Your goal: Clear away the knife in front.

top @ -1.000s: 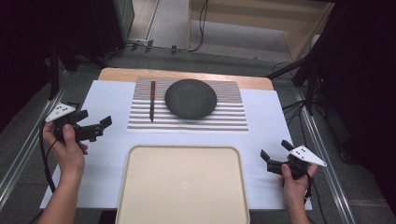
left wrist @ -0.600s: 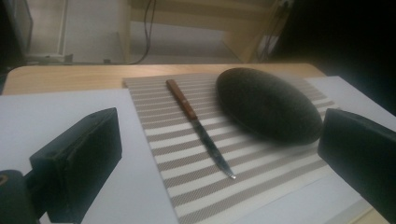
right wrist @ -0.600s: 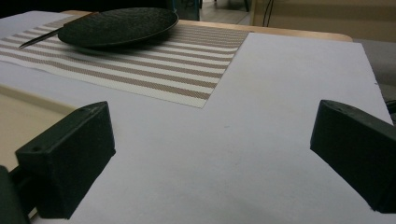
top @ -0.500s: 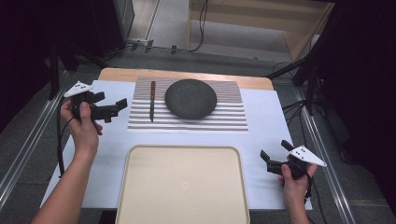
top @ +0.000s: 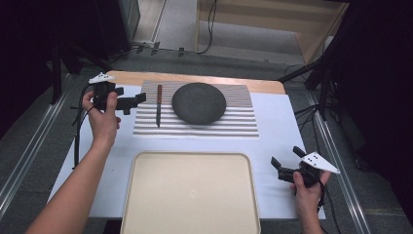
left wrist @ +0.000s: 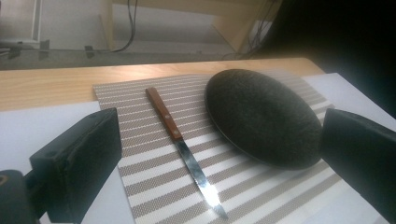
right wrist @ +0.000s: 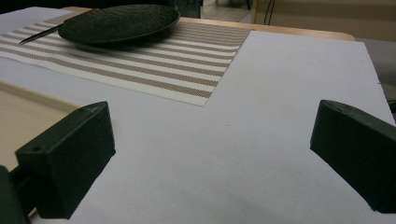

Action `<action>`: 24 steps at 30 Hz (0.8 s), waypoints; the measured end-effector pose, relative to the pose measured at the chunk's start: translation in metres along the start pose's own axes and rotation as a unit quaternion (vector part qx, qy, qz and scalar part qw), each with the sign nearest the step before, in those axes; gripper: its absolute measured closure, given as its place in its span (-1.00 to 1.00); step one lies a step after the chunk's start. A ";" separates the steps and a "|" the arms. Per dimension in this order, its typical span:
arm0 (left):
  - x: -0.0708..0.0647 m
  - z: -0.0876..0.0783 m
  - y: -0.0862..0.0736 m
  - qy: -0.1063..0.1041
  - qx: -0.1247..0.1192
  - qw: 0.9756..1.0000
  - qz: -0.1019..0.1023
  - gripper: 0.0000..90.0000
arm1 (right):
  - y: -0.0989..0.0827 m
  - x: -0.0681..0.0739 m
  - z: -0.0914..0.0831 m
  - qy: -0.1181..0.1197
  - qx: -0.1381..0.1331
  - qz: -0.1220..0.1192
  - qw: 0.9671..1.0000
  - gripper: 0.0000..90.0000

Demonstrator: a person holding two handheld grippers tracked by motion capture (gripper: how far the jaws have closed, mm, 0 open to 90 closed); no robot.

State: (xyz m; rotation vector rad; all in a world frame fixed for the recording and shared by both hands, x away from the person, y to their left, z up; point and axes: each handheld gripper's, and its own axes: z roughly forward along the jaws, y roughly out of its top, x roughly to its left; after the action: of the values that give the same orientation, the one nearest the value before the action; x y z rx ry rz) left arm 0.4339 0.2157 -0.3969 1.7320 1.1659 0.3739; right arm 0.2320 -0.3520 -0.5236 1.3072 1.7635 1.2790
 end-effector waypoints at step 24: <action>0.012 0.093 0.028 0.080 0.180 0.979 -0.041 -0.18 | 0.000 0.000 0.001 0.004 0.007 -0.003 1.000 -1.00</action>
State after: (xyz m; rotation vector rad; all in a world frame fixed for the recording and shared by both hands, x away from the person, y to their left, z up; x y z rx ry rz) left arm 0.5188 0.1726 -0.4203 1.9835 1.4895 0.2657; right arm 0.2333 -0.3515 -0.5236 1.3055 1.7837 1.2738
